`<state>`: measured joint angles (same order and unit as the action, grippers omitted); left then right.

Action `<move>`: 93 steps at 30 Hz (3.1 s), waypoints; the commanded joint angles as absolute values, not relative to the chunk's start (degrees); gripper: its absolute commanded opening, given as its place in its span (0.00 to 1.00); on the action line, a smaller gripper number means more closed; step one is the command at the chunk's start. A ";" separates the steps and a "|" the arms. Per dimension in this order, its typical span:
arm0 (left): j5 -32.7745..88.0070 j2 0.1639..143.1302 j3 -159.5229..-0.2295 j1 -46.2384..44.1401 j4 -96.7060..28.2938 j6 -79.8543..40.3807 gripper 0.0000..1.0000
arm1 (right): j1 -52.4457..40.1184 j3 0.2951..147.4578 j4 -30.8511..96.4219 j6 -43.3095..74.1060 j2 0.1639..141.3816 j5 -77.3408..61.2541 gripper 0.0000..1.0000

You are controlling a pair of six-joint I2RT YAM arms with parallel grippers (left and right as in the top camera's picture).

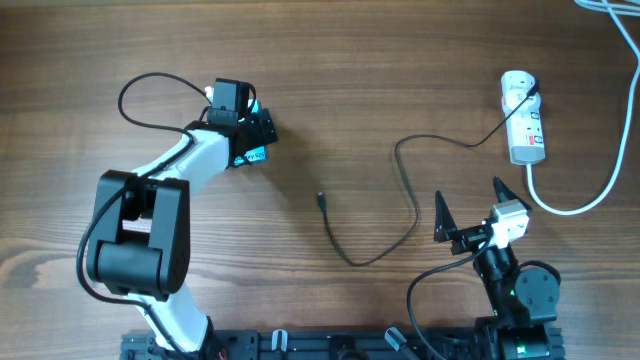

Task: Plug charger to phone and switch on socket
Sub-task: 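Lower the left gripper and close it on the phone's sides, then lift the phone upright with the left gripper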

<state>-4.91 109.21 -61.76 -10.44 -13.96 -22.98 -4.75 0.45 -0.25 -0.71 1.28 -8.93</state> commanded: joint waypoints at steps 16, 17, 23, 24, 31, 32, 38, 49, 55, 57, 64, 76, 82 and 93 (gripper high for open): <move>-3.95 110.65 -61.19 -10.39 -16.95 -9.23 0.97 | -4.97 0.30 -0.56 -1.10 1.34 -8.80 1.00; -3.92 110.65 -61.19 -10.39 -16.62 -9.41 0.98 | -4.97 0.30 -0.56 -1.10 1.34 -8.80 1.00; -1.74 110.65 -61.17 -10.39 -20.95 -9.43 0.83 | -4.97 0.30 -0.56 -1.10 1.34 -8.80 1.00; -1.21 110.65 -61.17 -10.39 -21.78 -9.43 0.83 | -4.97 0.30 -0.56 -1.10 1.34 -8.80 1.00; 6.17 110.65 -61.17 -10.39 -30.74 -9.91 0.75 | -4.97 0.30 -0.56 -1.10 1.34 -8.78 1.00; 6.85 110.65 -61.17 -10.39 -32.77 -10.96 0.75 | -4.97 0.30 -0.56 -1.10 1.34 -8.78 1.00; 7.07 110.65 -61.17 -10.39 -44.38 -13.65 0.81 | -4.97 0.30 -0.56 -1.10 1.34 -8.80 1.00; 4.45 110.04 -69.01 -10.39 -45.95 -21.54 1.00 | -4.97 0.30 -0.56 -1.10 1.34 -8.80 1.00; -2.72 110.06 -69.01 -10.39 -40.25 -21.47 1.00 | -4.97 0.30 -0.56 -1.10 1.34 -8.80 1.00; -2.68 110.06 -68.93 -10.55 -40.51 -21.47 0.93 | -4.97 0.30 -0.56 -1.10 1.34 -8.80 1.00; -3.07 110.43 -68.29 -14.04 -39.88 -15.22 1.00 | -4.97 0.30 -0.56 -1.10 1.34 -8.80 1.00; -3.16 110.48 -66.65 -13.61 -39.13 -15.40 0.98 | -4.97 0.30 -0.56 -1.10 1.34 -8.78 1.00; -5.89 110.48 -66.65 -13.54 -38.76 -15.18 0.90 | -4.97 0.30 -0.56 -1.08 1.34 -8.78 1.00; -5.89 110.48 -66.63 -13.56 -39.00 -11.92 0.88 | -4.97 0.30 -0.58 -1.10 1.34 -8.78 1.00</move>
<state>-4.71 109.62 -67.22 -13.87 -38.94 -13.80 -4.75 0.45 -0.25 -0.69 1.28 -8.93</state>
